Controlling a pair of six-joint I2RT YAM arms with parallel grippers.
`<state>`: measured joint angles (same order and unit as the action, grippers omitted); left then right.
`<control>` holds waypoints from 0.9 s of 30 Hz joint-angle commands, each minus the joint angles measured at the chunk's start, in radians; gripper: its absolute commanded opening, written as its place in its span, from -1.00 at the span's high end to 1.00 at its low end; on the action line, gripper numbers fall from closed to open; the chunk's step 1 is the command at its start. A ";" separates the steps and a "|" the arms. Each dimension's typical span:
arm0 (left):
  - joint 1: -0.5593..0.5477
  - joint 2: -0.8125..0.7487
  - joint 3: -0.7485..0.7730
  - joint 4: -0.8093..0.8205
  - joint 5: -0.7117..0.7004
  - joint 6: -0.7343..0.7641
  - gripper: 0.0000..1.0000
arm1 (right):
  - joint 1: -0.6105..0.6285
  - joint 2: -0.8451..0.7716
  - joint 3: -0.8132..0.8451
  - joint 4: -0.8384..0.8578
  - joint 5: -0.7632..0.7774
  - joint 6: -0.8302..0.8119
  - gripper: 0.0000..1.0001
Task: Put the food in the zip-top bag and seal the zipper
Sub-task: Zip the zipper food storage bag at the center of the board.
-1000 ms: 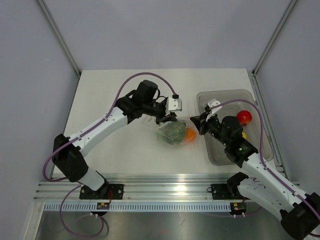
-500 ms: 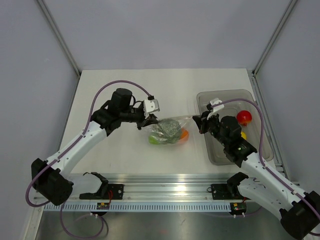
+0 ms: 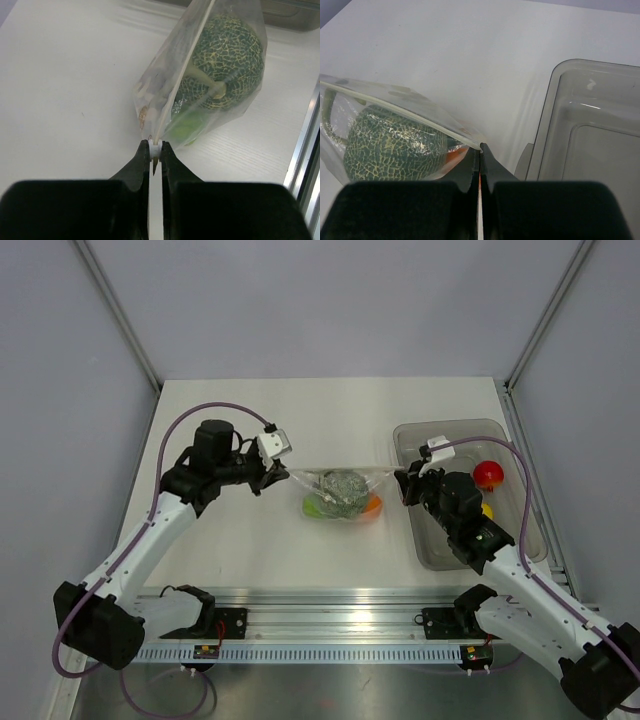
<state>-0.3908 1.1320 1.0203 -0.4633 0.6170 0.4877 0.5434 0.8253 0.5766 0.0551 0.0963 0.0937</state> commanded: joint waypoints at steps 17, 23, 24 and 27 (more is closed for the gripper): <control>0.119 0.003 -0.008 0.060 0.009 -0.075 1.00 | -0.031 0.044 0.051 0.009 0.103 0.002 1.00; 0.119 0.066 0.043 0.342 -0.026 -0.279 1.00 | -0.031 0.251 0.218 0.045 -0.027 0.021 1.00; 0.119 0.093 0.061 0.357 -0.045 -0.296 1.00 | -0.031 0.285 0.254 0.037 -0.032 0.023 1.00; 0.121 0.133 0.144 0.400 -0.147 -0.275 1.00 | -0.031 0.399 0.391 0.061 -0.069 -0.002 0.99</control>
<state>-0.2733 1.2438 1.0569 -0.2550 0.5774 0.2581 0.5175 1.1763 0.8410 0.0330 0.0750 0.1123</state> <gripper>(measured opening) 0.053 0.009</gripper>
